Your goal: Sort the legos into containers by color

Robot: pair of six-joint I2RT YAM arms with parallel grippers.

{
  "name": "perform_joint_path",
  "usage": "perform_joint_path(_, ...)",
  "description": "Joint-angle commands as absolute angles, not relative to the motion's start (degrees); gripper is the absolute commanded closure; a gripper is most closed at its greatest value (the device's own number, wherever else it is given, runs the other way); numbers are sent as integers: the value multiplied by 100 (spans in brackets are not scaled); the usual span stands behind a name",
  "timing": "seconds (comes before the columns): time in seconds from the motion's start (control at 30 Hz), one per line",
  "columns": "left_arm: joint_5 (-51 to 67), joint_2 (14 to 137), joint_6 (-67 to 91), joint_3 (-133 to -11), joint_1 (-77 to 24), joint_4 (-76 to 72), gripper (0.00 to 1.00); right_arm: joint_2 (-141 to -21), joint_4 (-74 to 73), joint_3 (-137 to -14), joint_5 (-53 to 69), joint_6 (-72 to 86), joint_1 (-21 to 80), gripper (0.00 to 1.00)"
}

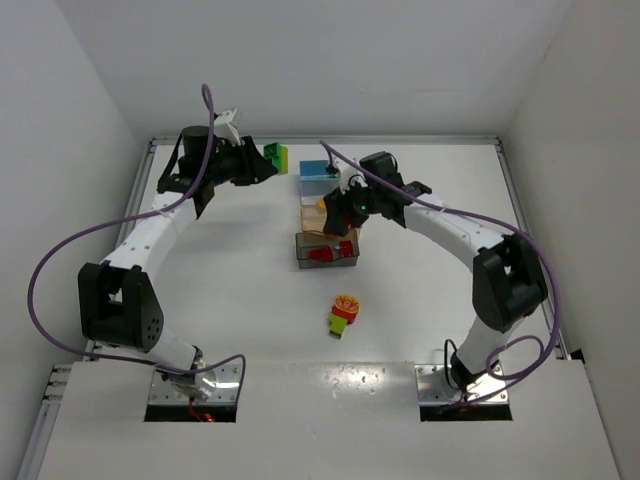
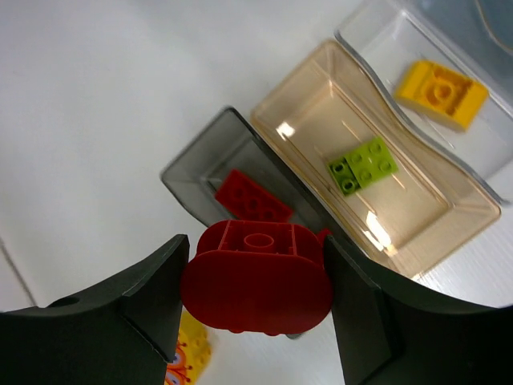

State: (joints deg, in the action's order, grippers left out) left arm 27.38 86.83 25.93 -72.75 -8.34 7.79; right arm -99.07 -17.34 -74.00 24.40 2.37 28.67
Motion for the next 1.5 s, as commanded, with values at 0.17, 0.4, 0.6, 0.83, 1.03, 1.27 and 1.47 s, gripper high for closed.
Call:
perform_joint_path(0.17,2725,8534,2566,-7286,-773,668,86,-10045,-1767,-7321,1881,-527,2944,92)
perform_joint_path(0.4,2672,8534,2452,-7286,-721,668,85,-10292,-2013,-7462,1811,-633,3067,93)
perform_joint_path(0.6,2725,8640,2452,-7339,-668,668,85,-10345,-1960,-7409,1696,-686,3120,76)
perform_joint_path(0.83,2936,8797,2452,-7339,-668,668,85,-10293,-1960,-7479,1722,-738,3120,37)
perform_joint_path(1.03,3348,8851,2593,-7286,-668,484,85,-9959,-1960,-7488,1994,-738,3120,26)
perform_joint_path(1.27,4147,8851,2707,-7110,-668,141,85,-9046,-1926,-7077,2407,-791,2883,20)
perform_joint_path(1.47,5746,9131,2365,-7163,-1098,-26,83,-7464,-1521,-5899,3067,-1702,2373,20)
